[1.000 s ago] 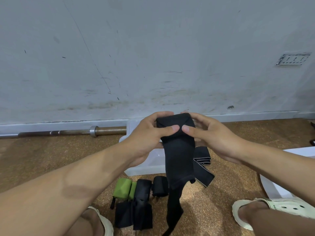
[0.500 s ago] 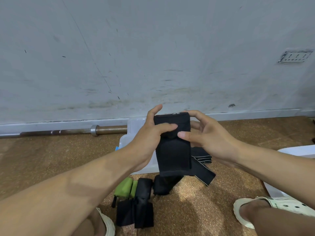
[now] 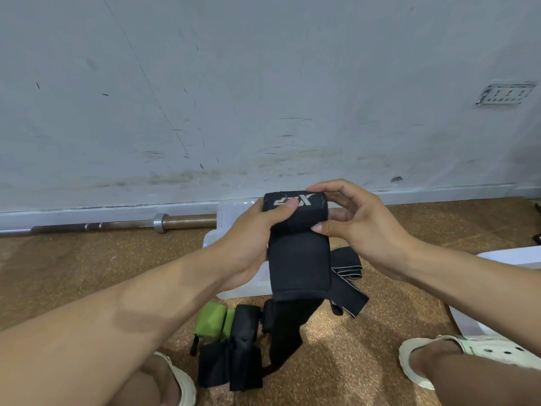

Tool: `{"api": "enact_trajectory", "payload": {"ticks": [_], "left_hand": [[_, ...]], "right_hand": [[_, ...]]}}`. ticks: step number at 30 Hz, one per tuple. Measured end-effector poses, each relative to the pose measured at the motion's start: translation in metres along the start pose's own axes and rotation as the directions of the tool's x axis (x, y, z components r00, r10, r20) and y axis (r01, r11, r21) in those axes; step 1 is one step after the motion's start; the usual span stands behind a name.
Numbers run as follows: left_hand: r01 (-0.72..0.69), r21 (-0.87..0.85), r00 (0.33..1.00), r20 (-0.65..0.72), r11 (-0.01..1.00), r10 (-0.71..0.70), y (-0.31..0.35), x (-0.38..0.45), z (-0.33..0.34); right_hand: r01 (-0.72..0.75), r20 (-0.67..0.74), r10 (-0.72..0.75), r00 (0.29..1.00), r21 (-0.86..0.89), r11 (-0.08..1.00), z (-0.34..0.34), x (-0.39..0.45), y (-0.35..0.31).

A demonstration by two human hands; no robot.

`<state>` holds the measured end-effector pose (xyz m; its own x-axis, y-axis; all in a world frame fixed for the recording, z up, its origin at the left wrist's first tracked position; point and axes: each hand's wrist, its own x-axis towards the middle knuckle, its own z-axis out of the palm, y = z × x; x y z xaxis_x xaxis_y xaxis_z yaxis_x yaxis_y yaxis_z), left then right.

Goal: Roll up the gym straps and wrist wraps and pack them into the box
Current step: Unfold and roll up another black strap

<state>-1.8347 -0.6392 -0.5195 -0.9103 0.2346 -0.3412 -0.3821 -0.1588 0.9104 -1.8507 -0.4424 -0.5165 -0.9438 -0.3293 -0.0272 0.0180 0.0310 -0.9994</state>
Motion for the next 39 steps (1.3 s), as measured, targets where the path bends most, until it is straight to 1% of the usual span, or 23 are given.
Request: {"api": "enact_trajectory", "payload": {"ticks": [3,6,9,13,17,20,22,24,29,34,36,38,39], "left_hand": [[-0.012,-0.034,1.000,0.017,0.999,0.013,0.004,0.001,-0.005],[-0.030,-0.036,0.999,0.011,0.999,0.030,0.008,0.000,-0.011],[-0.055,0.005,0.998,0.045,0.999,0.054,0.011,-0.003,-0.012],[-0.071,0.019,0.995,0.076,0.997,0.069,0.010,-0.006,-0.012],[-0.067,0.016,0.995,0.076,0.998,0.066,0.009,-0.005,-0.011],[-0.070,0.046,0.995,0.076,0.996,0.066,0.009,-0.005,-0.010],[-0.057,0.047,0.997,0.060,0.997,0.054,0.010,-0.006,-0.008],[-0.035,-0.005,0.999,0.037,0.999,0.035,0.013,-0.006,-0.005],[0.024,-0.073,1.000,-0.015,0.997,-0.025,0.012,-0.004,-0.006],[0.066,-0.144,0.998,0.003,0.987,-0.066,0.009,-0.005,-0.003],[0.070,-0.162,0.998,0.014,0.984,-0.069,0.009,-0.005,-0.004],[0.061,-0.185,0.998,0.018,0.981,-0.058,0.011,-0.005,-0.006],[0.048,-0.188,0.999,0.014,0.981,-0.046,0.012,-0.005,-0.007]], "right_hand": [[-0.091,0.032,0.088,0.996,0.099,0.991,-0.003,0.003,-0.007],[-0.215,0.148,0.186,0.972,0.219,0.952,-0.005,0.004,-0.014],[-0.261,0.160,0.231,0.960,0.202,0.944,-0.006,0.004,-0.012],[-0.317,0.220,0.274,0.936,0.191,0.929,-0.005,0.003,-0.007],[-0.260,0.161,0.229,0.960,0.215,0.941,-0.007,0.004,-0.005],[-0.203,0.125,0.182,0.975,0.188,0.961,-0.006,0.003,-0.003],[-0.145,0.102,0.133,0.986,0.125,0.982,-0.005,0.001,-0.003],[-0.084,0.091,0.079,0.993,0.050,0.995,-0.003,-0.001,-0.005],[0.010,0.081,-0.002,0.997,-0.096,0.995,0.000,-0.005,-0.008],[0.130,0.036,-0.127,0.991,-0.121,0.984,0.001,-0.004,-0.007],[0.130,0.037,-0.126,0.991,-0.140,0.982,-0.001,-0.002,-0.008],[0.093,0.052,-0.085,0.995,-0.166,0.982,-0.005,0.000,-0.012],[0.056,0.058,-0.048,0.997,-0.143,0.988,-0.007,0.001,-0.012]]}}
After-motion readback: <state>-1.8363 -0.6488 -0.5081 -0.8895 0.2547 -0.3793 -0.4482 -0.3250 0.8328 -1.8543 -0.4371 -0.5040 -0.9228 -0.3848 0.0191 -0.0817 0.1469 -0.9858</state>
